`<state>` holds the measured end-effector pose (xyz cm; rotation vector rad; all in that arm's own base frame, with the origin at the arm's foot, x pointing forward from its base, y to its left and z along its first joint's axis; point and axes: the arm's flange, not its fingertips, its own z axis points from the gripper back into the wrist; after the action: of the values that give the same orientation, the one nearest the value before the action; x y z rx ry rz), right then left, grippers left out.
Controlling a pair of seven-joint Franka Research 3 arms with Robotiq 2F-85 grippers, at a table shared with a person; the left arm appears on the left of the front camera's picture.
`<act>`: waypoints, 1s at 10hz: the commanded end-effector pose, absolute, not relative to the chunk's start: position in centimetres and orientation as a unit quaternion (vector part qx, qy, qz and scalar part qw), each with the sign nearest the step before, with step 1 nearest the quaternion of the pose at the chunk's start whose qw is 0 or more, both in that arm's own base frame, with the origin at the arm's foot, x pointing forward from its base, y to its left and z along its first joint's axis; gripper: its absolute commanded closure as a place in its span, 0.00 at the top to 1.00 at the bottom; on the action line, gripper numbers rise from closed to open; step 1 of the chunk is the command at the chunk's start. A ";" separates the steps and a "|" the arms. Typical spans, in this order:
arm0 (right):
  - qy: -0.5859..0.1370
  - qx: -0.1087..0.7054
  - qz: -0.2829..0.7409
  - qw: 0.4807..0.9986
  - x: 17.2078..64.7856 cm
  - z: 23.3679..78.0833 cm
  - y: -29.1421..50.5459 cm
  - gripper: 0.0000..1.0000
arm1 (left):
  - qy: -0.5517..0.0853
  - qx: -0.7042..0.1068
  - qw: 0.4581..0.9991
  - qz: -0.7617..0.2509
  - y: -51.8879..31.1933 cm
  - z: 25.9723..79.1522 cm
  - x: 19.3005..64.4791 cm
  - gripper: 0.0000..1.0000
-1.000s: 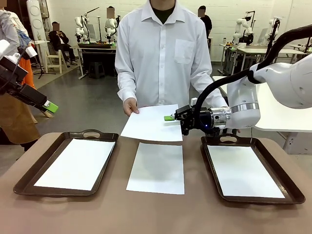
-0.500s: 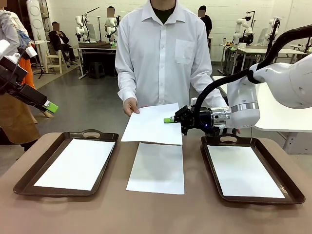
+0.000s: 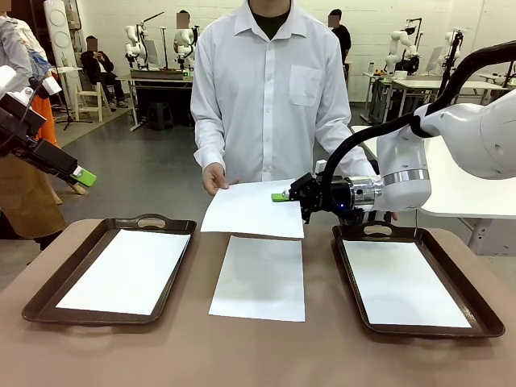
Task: Sort the A4 documents.
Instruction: Receive the A4 Paper, then place the A4 Paper in the designated Handle tray.
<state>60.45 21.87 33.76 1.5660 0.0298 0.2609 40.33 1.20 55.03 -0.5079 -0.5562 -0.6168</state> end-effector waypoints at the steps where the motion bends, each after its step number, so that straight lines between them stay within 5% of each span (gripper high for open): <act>1: 0.008 0.696 0.109 0.710 60.4 33.4 22.0 0.00 | -0.269 -0.239 0.882 -0.305 1.3 54.9 40.3 0.83; 10: 0.008 0.696 0.109 0.710 60.4 33.4 22.0 0.00 | -0.269 -0.239 0.882 -0.305 1.3 54.9 40.3 0.83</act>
<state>60.57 21.80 33.54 1.5527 0.0201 0.2497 40.33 1.20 55.03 -0.5079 -0.5562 -0.6167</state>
